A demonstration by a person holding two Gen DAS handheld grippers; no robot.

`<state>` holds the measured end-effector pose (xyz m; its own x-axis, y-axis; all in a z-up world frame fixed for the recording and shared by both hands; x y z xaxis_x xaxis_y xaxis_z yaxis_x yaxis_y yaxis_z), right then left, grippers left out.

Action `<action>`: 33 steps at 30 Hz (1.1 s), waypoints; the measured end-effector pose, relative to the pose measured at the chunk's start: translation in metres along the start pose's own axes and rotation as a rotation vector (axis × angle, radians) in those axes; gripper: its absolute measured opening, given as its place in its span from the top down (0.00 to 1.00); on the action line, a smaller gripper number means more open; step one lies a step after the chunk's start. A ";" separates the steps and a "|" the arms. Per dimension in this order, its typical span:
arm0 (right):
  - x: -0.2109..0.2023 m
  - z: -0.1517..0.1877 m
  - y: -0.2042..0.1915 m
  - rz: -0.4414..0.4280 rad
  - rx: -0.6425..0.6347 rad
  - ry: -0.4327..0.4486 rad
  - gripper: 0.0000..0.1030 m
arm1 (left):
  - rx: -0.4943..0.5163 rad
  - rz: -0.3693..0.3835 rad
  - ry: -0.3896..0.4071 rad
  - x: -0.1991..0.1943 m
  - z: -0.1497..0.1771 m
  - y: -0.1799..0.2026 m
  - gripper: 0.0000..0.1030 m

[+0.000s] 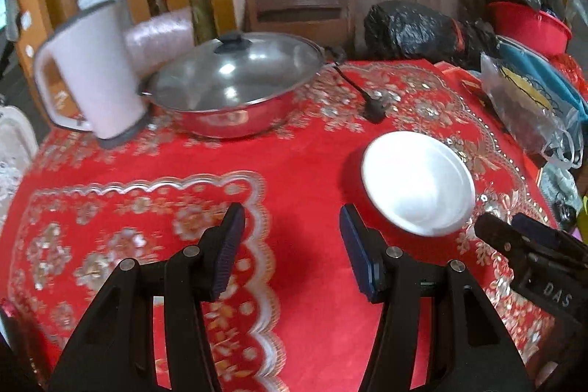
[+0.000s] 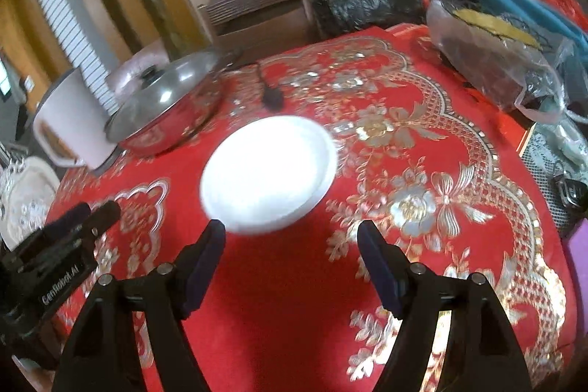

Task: Organize plates and bowls
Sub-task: 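Move both tools to the small white bowl beside the steel pot, then grasp the rim of the small white bowl with both tools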

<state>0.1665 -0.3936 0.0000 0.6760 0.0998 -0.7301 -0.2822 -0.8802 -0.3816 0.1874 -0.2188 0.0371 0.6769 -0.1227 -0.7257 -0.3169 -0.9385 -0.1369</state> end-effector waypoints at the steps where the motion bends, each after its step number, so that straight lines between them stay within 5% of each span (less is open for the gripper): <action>1: 0.005 -0.004 0.002 -0.007 0.013 -0.006 0.28 | -0.002 0.015 -0.007 0.005 -0.002 0.003 0.48; 17: 0.072 -0.038 0.018 -0.018 0.050 -0.077 0.29 | -0.068 0.211 -0.072 0.069 -0.020 0.046 0.48; 19: 0.079 -0.037 0.018 -0.022 0.048 -0.088 0.36 | -0.069 0.206 -0.105 0.080 -0.016 0.047 0.48; 20: 0.083 -0.036 0.018 -0.018 0.040 -0.096 0.48 | -0.074 0.193 -0.134 0.087 -0.011 0.046 0.52; 21: 0.086 -0.034 0.016 -0.015 0.029 -0.102 0.59 | -0.075 0.184 -0.154 0.092 -0.008 0.046 0.68; 22: 0.089 -0.032 0.016 -0.013 0.020 -0.108 0.62 | -0.075 0.190 -0.162 0.095 -0.006 0.047 0.71; 26: 0.089 -0.024 0.011 -0.026 -0.008 -0.126 0.68 | -0.032 0.183 -0.157 0.092 -0.004 0.053 0.81; 33: 0.073 -0.002 -0.010 -0.040 -0.062 -0.149 0.70 | -0.032 0.163 -0.160 0.076 0.005 0.034 0.82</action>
<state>0.2199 -0.3784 -0.0485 0.5760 0.1990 -0.7929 -0.2111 -0.9008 -0.3795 0.2246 -0.2587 -0.0256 0.5037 -0.2231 -0.8346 -0.3902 -0.9207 0.0107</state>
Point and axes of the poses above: each gripper's, at about its wrist camera, not at the fingertips, and x roughly the way its jaws point, y to its right, z to its underside, the point moved 8 cm from there along x, roughly the way its jaws point, and after that the axes turned 9 degrees about x, right-handed, at the moved point
